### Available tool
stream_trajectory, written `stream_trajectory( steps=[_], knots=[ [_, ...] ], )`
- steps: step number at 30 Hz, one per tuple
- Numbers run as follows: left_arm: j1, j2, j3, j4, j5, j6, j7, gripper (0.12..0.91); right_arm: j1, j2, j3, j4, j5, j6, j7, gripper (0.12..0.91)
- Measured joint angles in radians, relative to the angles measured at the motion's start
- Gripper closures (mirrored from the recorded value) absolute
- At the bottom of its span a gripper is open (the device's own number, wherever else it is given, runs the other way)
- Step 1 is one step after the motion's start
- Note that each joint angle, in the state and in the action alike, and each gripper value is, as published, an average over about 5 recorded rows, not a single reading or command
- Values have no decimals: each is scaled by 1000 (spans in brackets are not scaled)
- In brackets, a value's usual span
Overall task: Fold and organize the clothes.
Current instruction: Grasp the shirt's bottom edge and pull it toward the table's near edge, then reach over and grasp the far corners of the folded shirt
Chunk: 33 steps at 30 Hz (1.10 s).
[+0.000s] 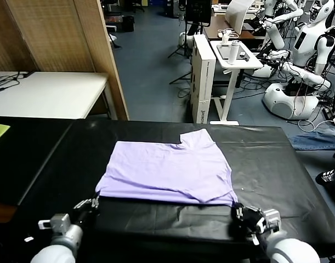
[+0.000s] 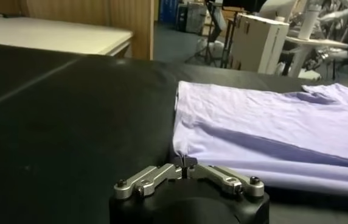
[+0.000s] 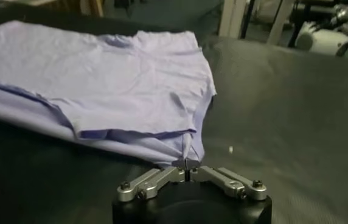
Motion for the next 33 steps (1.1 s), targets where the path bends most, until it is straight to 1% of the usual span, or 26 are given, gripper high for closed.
stream_trajectory(
  steps=[3, 4, 6, 7, 9, 10, 11, 12, 15, 16, 17, 18, 19, 20, 22, 23, 25, 28, 33],
  knots=[
    [47, 6, -12, -22, 2, 0, 0, 880, -15, 3, 1, 14, 0, -4, 4, 880],
    [61, 6, -15, -28, 3, -1, 0, 880, -20, 3, 1, 18, 0, -7, 6, 865],
    [84, 3, -18, -36, 4, 1, -2, 880, -29, 2, 4, 29, 0, -17, 7, 799],
    [93, 1, -20, -40, 2, 4, -6, 880, -34, 1, 6, 35, 0, -22, 7, 749],
    [109, -3, -22, -50, -8, 17, -20, 879, -45, -1, 12, 51, 2, -27, 5, 625],
    [116, -6, -25, -56, -16, 26, -29, 867, -51, -2, 15, 60, 4, -28, 5, 568],
    [123, -9, -27, -62, -24, 37, -39, 854, -57, -2, 19, 70, 7, -28, 5, 492],
    [129, -13, -30, -69, -31, 50, -50, 822, -63, -4, 23, 81, 14, -28, 5, 435],
    [145, -22, -40, -92, -42, 85, -78, 664, -71, -10, 39, 112, 44, -28, 7, 252],
    [148, -24, -44, -100, -43, 97, -88, 588, -69, -13, 45, 121, 56, -28, 7, 211],
    [150, -26, -48, -109, -43, 109, -96, 531, -66, -16, 52, 127, 68, -28, 8, 170],
    [151, -27, -52, -117, -43, 120, -104, 474, -61, -20, 60, 132, 80, -28, 7, 145],
    [151, -27, -57, -125, -43, 131, -110, 398, -53, -23, 68, 134, 93, -28, 7, 136],
    [150, -27, -61, -133, -43, 141, -115, 341, -42, -28, 77, 135, 108, -28, 7, 127],
    [145, -26, -71, -149, -43, 158, -113, 228, -10, -40, 94, 127, 140, -28, 5, 121],
    [141, -25, -77, -155, -43, 164, -106, 188, 10, -48, 100, 120, 157, -28, 5, 120],
    [126, -19, -90, -164, -44, 172, -88, 140, 61, -65, 105, 94, 186, -28, 4, 119],
    [86, -2, -104, -165, -66, 181, -71, 126, 162, -88, 89, 34, 216, -28, 7, 118],
    [-40, 37, -91, -133, -161, 201, -68, 123, 369, -96, 11, -112, 221, -28, 24, 118]
  ],
)
